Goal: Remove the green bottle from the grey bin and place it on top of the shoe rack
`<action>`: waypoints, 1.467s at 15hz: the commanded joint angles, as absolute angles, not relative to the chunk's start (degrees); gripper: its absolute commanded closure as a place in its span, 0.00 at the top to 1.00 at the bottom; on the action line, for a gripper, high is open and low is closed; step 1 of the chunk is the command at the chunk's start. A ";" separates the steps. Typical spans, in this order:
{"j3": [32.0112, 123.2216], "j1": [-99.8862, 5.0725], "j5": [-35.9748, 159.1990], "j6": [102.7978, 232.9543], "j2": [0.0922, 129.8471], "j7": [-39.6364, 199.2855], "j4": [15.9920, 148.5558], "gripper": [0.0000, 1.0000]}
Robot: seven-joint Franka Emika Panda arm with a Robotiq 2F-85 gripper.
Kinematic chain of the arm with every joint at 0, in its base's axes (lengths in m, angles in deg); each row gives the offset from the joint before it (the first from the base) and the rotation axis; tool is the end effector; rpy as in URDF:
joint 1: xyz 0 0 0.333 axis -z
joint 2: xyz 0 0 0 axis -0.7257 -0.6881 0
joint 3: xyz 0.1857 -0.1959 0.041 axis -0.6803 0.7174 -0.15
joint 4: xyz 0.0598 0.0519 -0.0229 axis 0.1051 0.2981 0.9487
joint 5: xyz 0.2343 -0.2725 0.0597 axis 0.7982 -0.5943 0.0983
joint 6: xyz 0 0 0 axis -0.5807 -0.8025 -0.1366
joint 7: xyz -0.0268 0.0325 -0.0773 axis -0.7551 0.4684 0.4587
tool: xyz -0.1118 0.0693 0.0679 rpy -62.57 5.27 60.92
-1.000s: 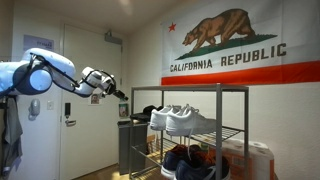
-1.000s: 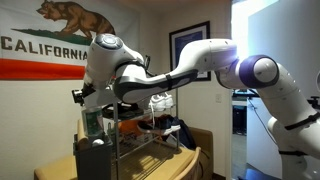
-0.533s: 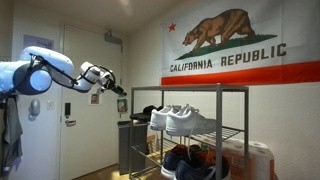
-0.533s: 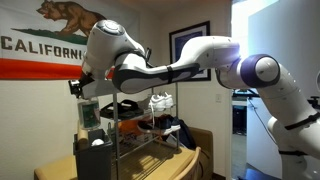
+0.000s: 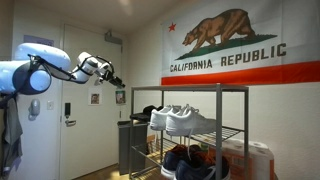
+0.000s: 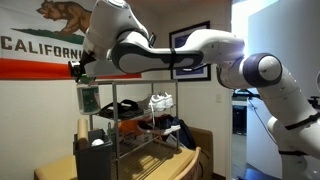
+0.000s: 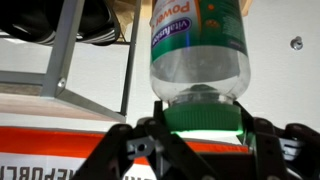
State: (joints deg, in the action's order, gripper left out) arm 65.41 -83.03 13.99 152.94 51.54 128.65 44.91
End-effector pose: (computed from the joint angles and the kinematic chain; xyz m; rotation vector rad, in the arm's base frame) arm 0.5694 0.4263 0.5993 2.6818 0.0169 1.4355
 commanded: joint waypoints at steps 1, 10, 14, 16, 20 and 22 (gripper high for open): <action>65.25 -84.59 14.02 148.01 50.29 124.58 37.10 0.41; 70.71 -85.82 12.20 141.62 48.26 121.19 22.36 0.41; 73.37 -83.45 12.00 142.02 47.65 122.37 19.42 0.41; 74.64 -81.91 12.17 141.76 47.22 122.83 18.42 0.41; 76.17 -78.39 13.17 141.02 46.51 123.17 17.82 0.41; 76.22 -76.46 13.68 140.74 45.98 123.41 17.73 0.41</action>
State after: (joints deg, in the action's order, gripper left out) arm 75.48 -78.11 12.97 142.28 47.55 122.94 20.19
